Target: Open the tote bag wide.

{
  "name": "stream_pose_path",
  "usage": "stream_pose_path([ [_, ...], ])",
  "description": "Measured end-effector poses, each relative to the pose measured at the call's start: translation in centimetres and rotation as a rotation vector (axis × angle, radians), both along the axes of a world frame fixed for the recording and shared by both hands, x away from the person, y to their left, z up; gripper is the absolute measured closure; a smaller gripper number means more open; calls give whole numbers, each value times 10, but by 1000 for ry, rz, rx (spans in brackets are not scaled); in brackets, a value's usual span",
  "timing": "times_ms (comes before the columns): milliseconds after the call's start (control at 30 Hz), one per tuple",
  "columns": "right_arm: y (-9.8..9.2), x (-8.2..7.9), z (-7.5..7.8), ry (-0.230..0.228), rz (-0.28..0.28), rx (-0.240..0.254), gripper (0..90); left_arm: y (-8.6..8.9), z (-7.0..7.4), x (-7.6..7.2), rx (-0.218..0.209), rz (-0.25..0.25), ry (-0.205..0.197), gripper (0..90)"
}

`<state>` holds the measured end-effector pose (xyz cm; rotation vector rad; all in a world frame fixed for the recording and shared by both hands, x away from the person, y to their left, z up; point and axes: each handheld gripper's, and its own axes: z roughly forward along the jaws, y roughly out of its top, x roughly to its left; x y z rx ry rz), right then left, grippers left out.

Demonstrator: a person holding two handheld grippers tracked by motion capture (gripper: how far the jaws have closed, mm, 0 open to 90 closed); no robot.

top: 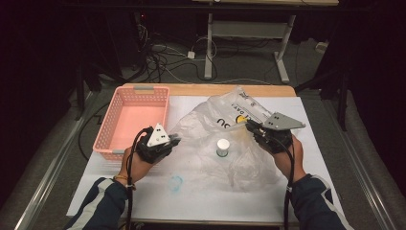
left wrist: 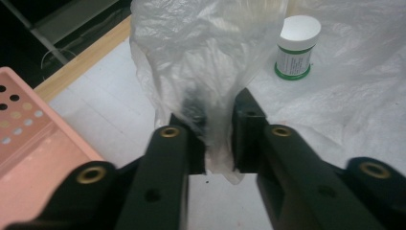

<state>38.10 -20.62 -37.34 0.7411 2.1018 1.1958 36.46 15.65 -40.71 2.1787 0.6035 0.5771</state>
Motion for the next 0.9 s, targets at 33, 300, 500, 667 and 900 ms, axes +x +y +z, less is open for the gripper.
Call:
stream_pose_path([
  [33,1,0,-1,3,3,-3,792,-1,0,-1,0,-3,-3,810],
  [300,11,-17,11,-52,32,18,505,-5,-4,-1,30,-8,-10,819],
  [500,7,-40,23,-54,60,58,396,-4,-8,0,46,5,-6,819],
  [667,-1,-66,22,-52,111,59,334,-6,-10,0,60,5,-11,819],
  [900,-14,-102,12,-39,210,65,239,-11,-14,-1,74,-3,-7,819],
])
